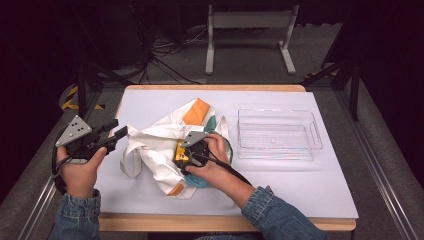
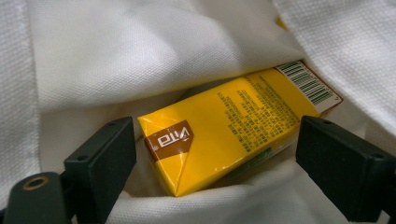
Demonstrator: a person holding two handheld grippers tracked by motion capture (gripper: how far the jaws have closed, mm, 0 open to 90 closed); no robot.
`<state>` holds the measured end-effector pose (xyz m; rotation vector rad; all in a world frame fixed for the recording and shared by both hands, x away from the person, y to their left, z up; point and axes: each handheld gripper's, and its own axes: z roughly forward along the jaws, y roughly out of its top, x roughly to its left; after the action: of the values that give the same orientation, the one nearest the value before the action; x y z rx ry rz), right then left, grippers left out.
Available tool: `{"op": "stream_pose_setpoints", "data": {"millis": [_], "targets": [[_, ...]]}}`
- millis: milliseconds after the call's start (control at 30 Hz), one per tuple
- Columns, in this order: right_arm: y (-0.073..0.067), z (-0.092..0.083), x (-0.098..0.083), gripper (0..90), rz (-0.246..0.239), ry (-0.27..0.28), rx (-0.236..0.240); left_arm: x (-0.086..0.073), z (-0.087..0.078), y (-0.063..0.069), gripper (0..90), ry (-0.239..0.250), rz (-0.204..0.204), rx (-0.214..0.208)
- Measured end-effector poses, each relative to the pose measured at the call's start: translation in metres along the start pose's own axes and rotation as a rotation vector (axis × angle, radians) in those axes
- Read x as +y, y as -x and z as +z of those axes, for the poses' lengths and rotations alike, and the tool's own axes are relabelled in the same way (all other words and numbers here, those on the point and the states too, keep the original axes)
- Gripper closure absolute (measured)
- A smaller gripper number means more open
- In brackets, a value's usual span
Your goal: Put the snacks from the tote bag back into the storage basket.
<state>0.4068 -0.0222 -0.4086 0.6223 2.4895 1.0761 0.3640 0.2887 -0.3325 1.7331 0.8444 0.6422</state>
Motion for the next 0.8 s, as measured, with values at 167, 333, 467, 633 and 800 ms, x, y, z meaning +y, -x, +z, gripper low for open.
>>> {"op": "stream_pose_setpoints", "data": {"millis": [167,333,467,633,800], "targets": [[0.0015,0.0001,-0.0025,12.7,0.009,-0.006,-0.004,0.0002,-0.0006,0.0000,55.9,0.003,-0.001,0.002],[0.0003,0.0023,-0.0047,12.7,0.012,-0.009,-0.003,0.0002,0.0005,0.0007,55.7,0.001,0.000,0.001],[0.0008,0.0035,-0.0051,12.7,0.016,-0.016,-0.010,0.0002,-0.0001,0.0003,55.6,0.001,0.001,0.000],[0.0035,0.0005,-0.0048,14.0,0.010,-0.020,-0.005,-0.0003,-0.0011,-0.0004,55.5,0.006,-0.002,0.001],[0.0070,-0.0044,-0.0060,16.3,0.007,-0.036,-0.005,-0.0005,-0.0032,-0.0014,55.4,0.009,-0.004,0.005]]}}
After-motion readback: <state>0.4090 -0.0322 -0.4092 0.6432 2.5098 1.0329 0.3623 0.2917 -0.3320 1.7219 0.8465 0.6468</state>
